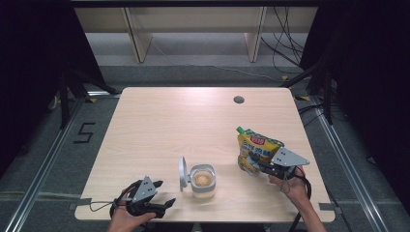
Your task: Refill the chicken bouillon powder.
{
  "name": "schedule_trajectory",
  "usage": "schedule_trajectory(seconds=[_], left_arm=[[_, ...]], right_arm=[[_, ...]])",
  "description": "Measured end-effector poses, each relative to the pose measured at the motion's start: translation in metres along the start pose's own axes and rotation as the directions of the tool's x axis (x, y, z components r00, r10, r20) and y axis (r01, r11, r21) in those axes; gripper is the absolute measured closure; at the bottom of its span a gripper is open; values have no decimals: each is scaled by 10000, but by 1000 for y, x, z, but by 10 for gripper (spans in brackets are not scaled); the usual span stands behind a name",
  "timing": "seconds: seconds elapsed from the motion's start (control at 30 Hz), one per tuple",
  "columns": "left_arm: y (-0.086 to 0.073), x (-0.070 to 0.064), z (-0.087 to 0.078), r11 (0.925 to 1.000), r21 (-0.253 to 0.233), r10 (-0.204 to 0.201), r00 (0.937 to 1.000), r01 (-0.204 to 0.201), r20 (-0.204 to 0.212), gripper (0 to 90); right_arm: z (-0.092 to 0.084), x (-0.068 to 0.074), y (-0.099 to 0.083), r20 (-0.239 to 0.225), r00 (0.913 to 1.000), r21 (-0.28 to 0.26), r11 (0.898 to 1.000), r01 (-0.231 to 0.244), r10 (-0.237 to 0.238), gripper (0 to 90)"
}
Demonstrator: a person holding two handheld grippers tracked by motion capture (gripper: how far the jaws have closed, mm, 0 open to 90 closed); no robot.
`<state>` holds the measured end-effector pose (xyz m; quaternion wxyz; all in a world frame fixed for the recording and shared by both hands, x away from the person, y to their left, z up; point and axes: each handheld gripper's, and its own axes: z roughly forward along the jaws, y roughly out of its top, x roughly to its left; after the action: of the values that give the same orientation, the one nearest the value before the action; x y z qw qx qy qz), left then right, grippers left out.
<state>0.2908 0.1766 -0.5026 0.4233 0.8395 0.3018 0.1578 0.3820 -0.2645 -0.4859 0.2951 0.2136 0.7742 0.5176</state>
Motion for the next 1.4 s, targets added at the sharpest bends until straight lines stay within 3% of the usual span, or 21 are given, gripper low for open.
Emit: schedule_trajectory(seconds=[0.03, 0.1, 0.17, 0.2, 0.27, 0.4, 0.43, 0.5, 0.53, 0.67, 0.77, 0.87, 0.9, 0.93, 0.97, 1.07, 1.13, 1.27, 1.33, 1.37, 1.4], left_arm=[[0, 0, 0, 10000, 5, -55, 10000, 55, -14, 252], [0, 0, 0, 10000, 9, -65, 10000, 65, -17, 252], [0, 0, 0, 10000, 11, 33, 10000, -33, -2, 252], [0, 0, 0, 10000, 29, 38, 10000, -38, -40, 252], [0, 0, 1, 10000, -70, -4, 10000, 4, -11, 252], [0, 0, -1, 10000, -67, -46, 9998, 45, -170, 252], [0, 2, -2, 10000, 5, 96, 9998, -96, -160, 252], [0, 3, -2, 9997, -3, 234, 9996, -234, -138, 252], [0, 2, -2, 10000, 38, -9, 9998, 9, -182, 252], [0, 2, -1, 9999, -51, 89, 9998, -89, -152, 252], [0, 1, -1, 10000, -84, -37, 9999, 36, -118, 252], [-1, 1, -1, 9998, -86, -165, 9997, 163, -159, 252], [-1, 4, -2, 9998, 98, 187, 9993, -184, -326, 252], [-1, 3, -1, 10000, 50, 6, 9996, -5, -277, 252], [-1, 4, -1, 10000, 79, -3, 9996, 5, -278, 252], [0, 5, -1, 9997, 71, 250, 9993, -248, -262, 252], [-1, 4, -1, 10000, 71, -56, 9995, 58, -302, 252], [-1, 5, -1, 10000, 79, -27, 9994, 29, -351, 252], [-1, 5, -2, 10000, 66, 47, 9994, -45, -341, 252], [-1, 6, -2, 10000, 52, 71, 9994, -70, -336, 252], [-1, 6, -2, 9999, 127, 25, 9996, -22, -281, 252]], right_arm=[[-2, -2, 0, 44, 9998, 69, 9998, 170, -171, 605], [-5, 1, 0, 131, 9995, 240, 9993, -275, 272, 590], [-8, 1, 0, 96, 9994, 329, 9989, -325, 322, 577], [-9, 0, 0, 195, 9998, 304, 9995, -50, 44, 562], [-12, 1, 1, 345, 9994, 434, 9990, -97, 82, 495], [-20, 2, -1, 499, 9969, 868, 9941, -649, 607, 391], [-23, 2, -2, 524, 9961, 954, 9926, -751, 703, 370], [-28, 2, -2, 620, 9943, 970, 9910, -925, 867, 350], [-31, 5, -2, 733, 9926, 1135, 9880, -1043, 964, 345], [-43, 16, 0, 1101, 9844, 1363, 9790, -1518, 1373, 328], [-50, 20, 0, 1095, 9864, 1465, 9795, -1384, 1229, 319], [-56, 27, -1, 1257, 9745, 1712, 9635, -2056, 1857, 289], [-57, 26, -1, 1324, 9757, 1746, 9649, -1961, 1743, 282], [-59, 29, -1, 1383, 9677, 1956, 9521, -2352, 2107, 275], [-60, 28, -2, 1496, 9725, 1927, 9595, -2056, 1783, 268], [-64, 33, -4, 1671, 9733, 2399, 9511, -1948, 1572, 245], [-66, 38, -6, 1686, 9696, 2635, 9398, -2177, 1773, 243], [-69, 47, -7, 1742, 9779, 3436, 9235, -1703, 1155, 237], [-70, 54, -7, 1814, 9751, 3606, 9139, -1865, 1274, 238], [-71, 53, -6, 1729, 9801, 3606, 9198, -1547, 971, 238], [-72, 55, -6, 1738, 9808, 3645, 9195, -1471, 880, 238]])
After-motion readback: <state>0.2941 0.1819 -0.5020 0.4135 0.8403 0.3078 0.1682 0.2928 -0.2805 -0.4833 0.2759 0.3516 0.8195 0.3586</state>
